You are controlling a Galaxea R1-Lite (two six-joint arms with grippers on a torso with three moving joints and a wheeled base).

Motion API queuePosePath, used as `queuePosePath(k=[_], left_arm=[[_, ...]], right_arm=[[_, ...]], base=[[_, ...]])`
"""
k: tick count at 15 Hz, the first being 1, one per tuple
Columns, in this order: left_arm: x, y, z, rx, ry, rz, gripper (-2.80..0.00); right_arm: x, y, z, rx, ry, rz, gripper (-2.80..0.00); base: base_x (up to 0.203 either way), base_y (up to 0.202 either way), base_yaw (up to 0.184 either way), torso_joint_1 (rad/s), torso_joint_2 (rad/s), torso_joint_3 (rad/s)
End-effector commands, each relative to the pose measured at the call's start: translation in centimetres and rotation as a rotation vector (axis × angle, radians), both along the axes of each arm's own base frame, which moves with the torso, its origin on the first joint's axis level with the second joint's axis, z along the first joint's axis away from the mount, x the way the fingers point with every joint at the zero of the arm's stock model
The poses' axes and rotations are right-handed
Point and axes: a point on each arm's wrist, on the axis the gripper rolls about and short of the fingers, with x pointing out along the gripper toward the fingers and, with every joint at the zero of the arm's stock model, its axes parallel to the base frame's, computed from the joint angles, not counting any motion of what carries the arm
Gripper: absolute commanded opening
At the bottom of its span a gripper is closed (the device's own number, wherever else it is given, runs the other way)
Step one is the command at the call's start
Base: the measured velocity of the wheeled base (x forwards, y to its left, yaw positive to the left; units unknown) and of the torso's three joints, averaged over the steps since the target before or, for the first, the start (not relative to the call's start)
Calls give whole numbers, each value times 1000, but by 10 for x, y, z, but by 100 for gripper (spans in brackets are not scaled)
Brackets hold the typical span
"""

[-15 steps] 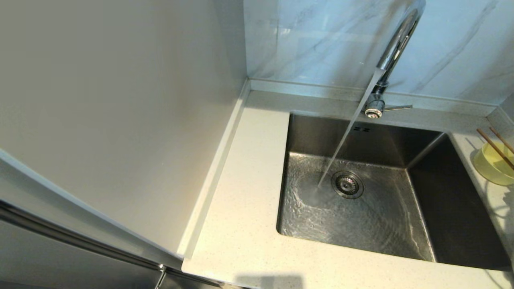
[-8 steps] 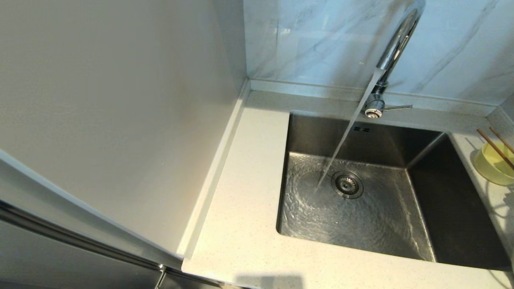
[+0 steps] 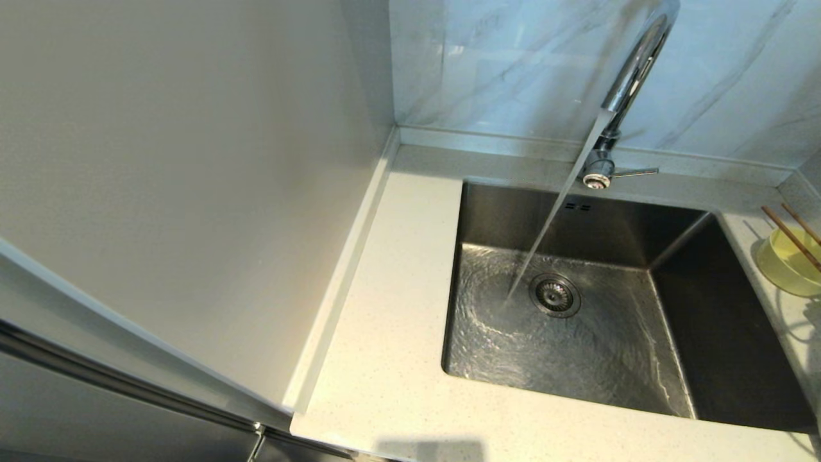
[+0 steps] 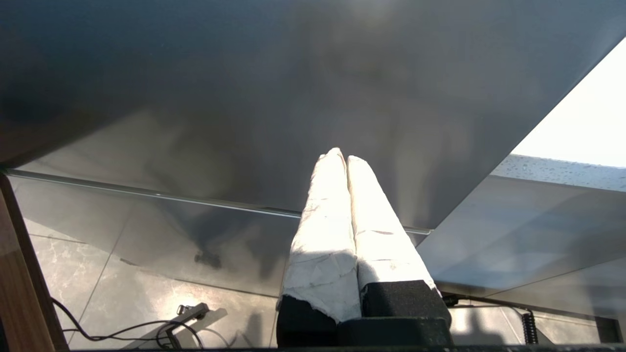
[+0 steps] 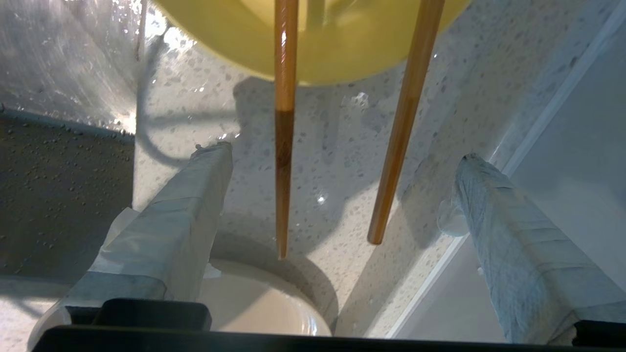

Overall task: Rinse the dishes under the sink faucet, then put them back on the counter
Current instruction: Pick up the chopsticks

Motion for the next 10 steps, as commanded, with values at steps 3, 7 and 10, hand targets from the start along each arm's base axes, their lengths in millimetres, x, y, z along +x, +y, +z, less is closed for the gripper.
queuePosePath(k=[3,7,10], left_arm=[[0,0,0,0,0,0,-280],[0,0,0,0,0,0,-280],[0,0,0,0,0,0,-280]], right_arm=[[4,-3,-5,9,9,5,0],[6,-4,-10,17,20,3,0],[11,-2,-13,23,24,18,0]], base=[[0,0,0,0,0,0],[0,0,0,0,0,0],[0,0,0,0,0,0]])
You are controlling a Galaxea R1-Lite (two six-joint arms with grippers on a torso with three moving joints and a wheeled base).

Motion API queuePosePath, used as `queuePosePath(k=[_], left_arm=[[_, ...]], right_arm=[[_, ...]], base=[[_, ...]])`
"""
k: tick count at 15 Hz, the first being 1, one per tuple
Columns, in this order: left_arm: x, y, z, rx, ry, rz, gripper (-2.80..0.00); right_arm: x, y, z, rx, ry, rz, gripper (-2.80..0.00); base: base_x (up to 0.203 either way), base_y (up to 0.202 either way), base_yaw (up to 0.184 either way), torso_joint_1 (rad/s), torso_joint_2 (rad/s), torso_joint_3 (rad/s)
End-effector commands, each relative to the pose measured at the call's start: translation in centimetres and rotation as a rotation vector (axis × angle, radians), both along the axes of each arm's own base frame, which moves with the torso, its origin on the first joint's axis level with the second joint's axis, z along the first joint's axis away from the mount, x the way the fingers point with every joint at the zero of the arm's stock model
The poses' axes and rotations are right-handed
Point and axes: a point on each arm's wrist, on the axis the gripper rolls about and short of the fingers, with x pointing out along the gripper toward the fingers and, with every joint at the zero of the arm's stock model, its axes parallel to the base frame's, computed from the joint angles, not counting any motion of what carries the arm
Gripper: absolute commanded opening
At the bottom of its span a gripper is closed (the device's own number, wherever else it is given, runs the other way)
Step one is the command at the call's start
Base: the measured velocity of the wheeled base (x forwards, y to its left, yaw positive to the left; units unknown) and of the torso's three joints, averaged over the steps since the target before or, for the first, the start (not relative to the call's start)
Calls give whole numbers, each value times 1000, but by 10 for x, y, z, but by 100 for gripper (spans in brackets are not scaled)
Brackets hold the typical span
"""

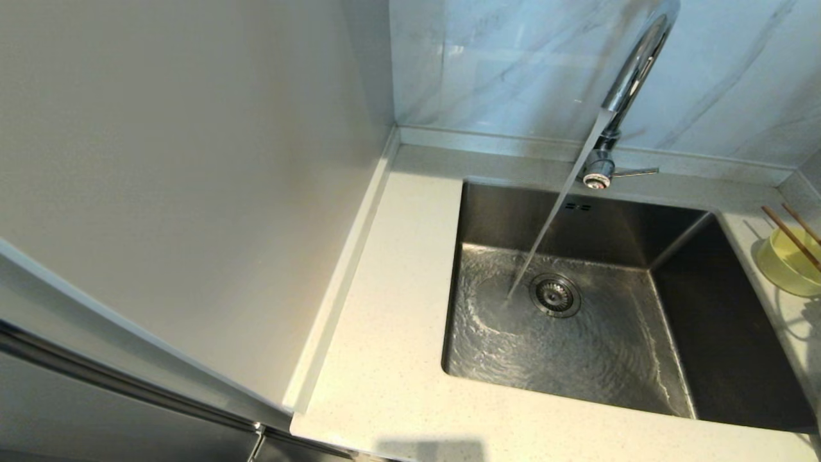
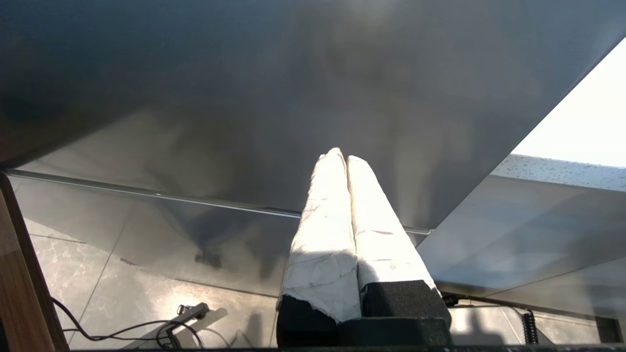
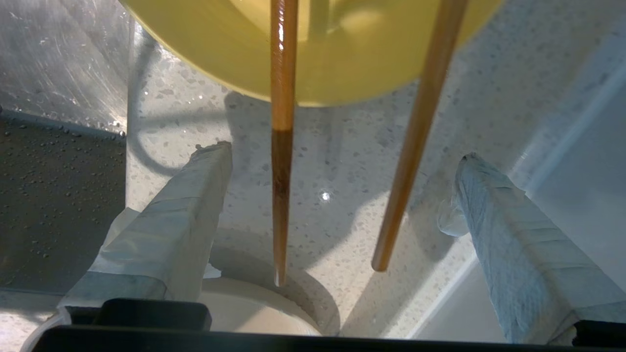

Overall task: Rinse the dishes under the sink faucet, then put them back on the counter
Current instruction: Pick up the chopsticks

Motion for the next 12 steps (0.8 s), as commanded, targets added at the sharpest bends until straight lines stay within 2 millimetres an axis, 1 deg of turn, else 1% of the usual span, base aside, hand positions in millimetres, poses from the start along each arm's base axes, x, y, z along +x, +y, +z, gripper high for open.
queuePosePath(k=[1,12], left_arm=[[0,0,0,0,0,-1,-280],[0,0,0,0,0,0,-280]], right_arm=[[3,1,-3,7,7,11,0],[3,2,-1,6,4,8,0]], base=[[0,0,0,0,0,0],[0,0,0,0,0,0]])
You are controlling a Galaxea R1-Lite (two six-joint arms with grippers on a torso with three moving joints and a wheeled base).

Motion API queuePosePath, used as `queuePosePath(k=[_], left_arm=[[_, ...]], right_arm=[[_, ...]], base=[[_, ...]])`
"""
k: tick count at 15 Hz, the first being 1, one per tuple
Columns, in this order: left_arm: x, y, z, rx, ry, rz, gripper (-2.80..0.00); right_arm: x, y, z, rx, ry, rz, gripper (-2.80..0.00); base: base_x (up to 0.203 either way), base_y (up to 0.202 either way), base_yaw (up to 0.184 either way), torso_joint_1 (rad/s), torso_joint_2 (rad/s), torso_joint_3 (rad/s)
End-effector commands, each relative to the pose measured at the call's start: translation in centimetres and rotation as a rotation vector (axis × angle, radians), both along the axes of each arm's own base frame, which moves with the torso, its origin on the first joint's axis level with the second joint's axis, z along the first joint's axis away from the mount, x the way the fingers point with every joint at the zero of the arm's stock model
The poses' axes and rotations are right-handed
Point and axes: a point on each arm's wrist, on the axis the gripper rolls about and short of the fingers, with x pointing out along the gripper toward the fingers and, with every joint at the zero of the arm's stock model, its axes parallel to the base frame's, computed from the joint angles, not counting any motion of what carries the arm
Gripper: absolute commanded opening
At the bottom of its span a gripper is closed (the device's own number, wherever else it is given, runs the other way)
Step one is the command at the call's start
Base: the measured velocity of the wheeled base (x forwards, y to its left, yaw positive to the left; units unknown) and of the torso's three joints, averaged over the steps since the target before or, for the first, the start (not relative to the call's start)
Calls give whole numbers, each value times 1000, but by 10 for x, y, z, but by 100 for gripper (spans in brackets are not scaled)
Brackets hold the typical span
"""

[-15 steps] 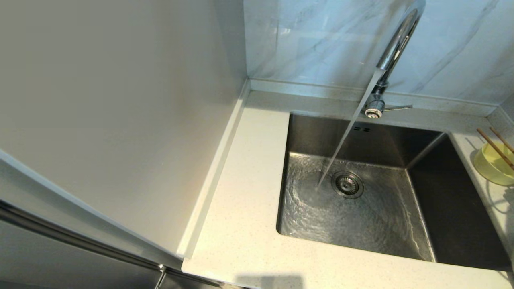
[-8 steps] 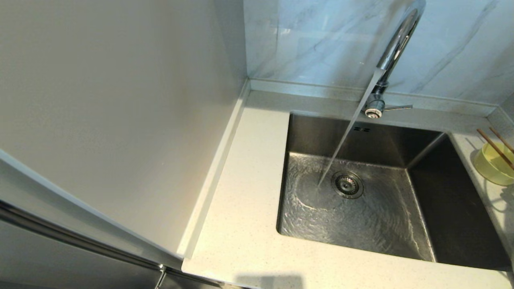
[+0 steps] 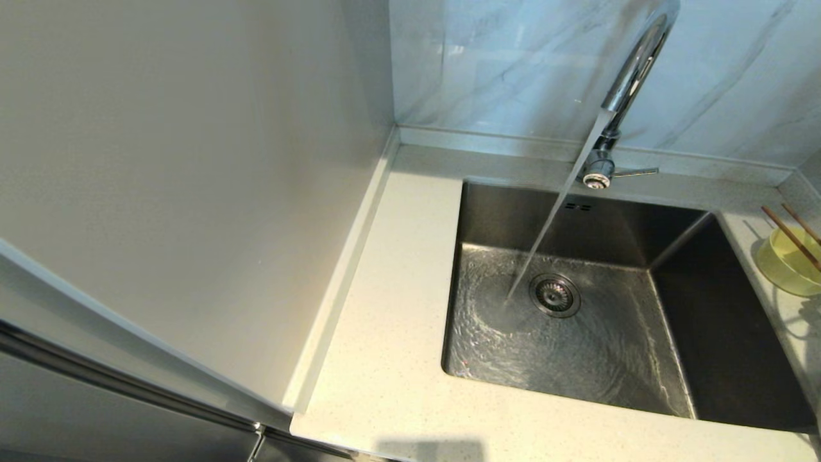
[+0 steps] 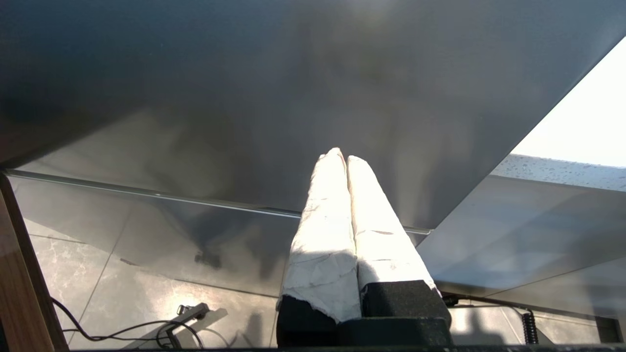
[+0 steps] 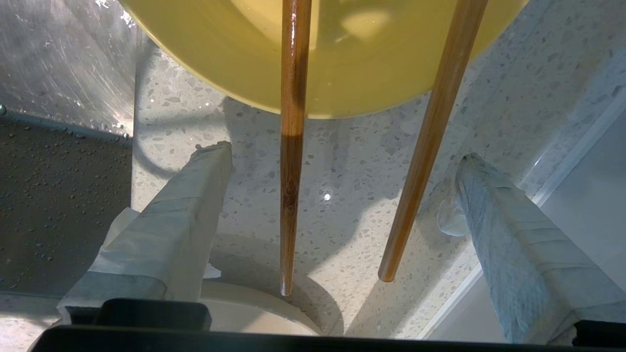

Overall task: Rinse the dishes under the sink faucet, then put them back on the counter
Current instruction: Pick up the chopsticks

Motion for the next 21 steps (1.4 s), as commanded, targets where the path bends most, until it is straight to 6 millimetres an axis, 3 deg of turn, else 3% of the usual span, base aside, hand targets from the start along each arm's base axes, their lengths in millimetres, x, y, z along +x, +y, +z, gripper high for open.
queuePosePath(k=[1,4,5,21], left_arm=[[0,0,0,0,0,-1,-280],[0,0,0,0,0,0,-280],[0,0,0,0,0,-1,-280],[0,0,0,0,0,1,-280]], right_arm=[[0,0,0,3,4,5,0],[-1,0,-1,4,7,4,0],[-1,0,-1,4,7,4,-280],[-7,2,15,-28,-35,-5,-280]], base=[[0,0,0,0,0,0],[0,0,0,0,0,0],[0,0,0,0,0,0],[0,0,0,0,0,0]])
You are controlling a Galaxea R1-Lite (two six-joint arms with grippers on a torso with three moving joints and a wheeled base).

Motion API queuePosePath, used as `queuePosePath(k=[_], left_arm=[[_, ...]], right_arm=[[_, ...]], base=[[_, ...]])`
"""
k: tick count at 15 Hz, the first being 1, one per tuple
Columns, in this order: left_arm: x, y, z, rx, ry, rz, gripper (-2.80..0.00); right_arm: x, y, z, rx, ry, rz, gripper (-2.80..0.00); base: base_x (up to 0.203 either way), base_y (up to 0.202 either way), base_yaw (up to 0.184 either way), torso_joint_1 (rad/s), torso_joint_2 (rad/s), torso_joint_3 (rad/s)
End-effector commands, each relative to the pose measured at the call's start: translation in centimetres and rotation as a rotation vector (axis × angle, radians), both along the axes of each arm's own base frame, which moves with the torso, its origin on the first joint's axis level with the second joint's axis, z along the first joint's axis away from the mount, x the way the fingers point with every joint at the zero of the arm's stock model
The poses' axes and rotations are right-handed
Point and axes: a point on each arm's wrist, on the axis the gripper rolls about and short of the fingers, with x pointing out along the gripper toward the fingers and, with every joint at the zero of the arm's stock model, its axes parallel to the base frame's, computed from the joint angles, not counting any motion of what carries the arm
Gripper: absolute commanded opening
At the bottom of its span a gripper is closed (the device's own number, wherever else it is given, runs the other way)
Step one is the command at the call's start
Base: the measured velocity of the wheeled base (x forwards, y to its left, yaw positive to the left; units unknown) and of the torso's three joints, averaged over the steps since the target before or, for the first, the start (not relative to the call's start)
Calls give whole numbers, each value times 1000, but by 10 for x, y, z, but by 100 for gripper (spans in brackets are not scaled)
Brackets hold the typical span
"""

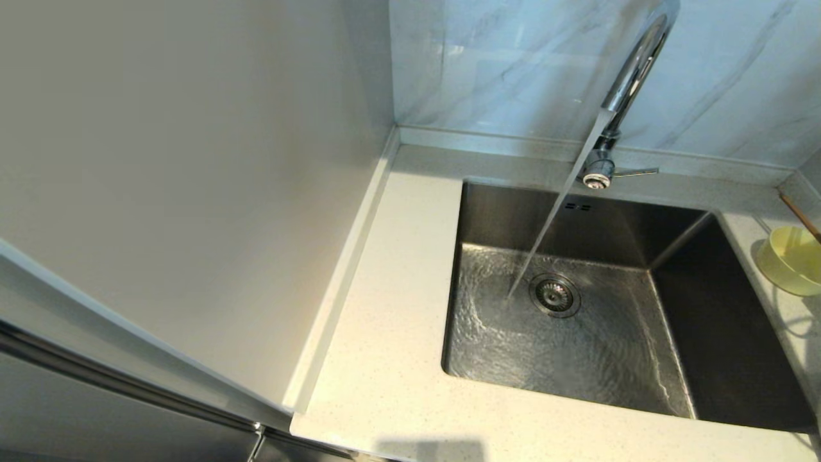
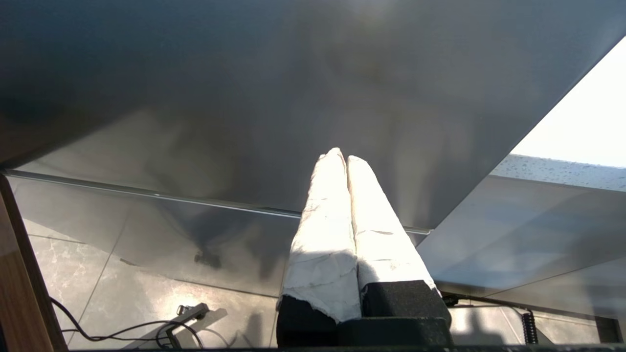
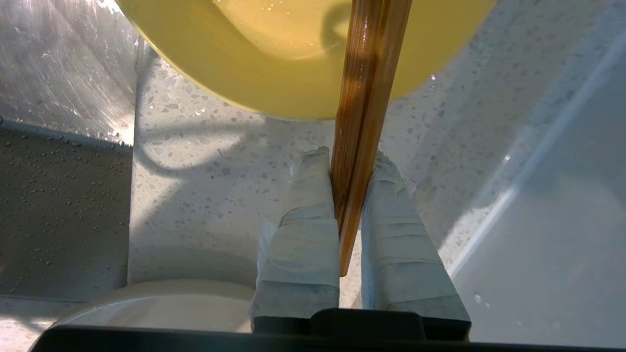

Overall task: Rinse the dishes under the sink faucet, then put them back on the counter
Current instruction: Pick up the chopsticks, then rinse the chopsticks

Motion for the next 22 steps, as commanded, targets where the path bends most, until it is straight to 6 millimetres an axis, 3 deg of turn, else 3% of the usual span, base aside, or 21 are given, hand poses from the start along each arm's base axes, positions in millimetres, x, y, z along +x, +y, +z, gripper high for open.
queuePosePath(k=[1,4,7,10,14,22], left_arm=[[0,0,0,0,0,-1,-280],[0,0,0,0,0,1,-280],[0,0,0,0,0,-1,-280],[0,0,0,0,0,1,-280],[0,0,0,0,0,0,-280],[0,0,0,0,0,-1,-280]], right_arm=[[-7,2,9,-13,-17,-3,-280],[-24,12,36,-11,-109,13,-280],[-44,41,61,37,-176,64,-280],[-44,82,48,206,-113,180,-280],[-43,112,22,351,-33,267,-280],[-70,142,32,439,-124,364,-280]], base=[[0,0,0,0,0,0],[0,0,0,0,0,0],[0,0,0,0,0,0],[0,0,0,0,0,0],[0,0,0,0,0,0],[0,0,0,0,0,0]])
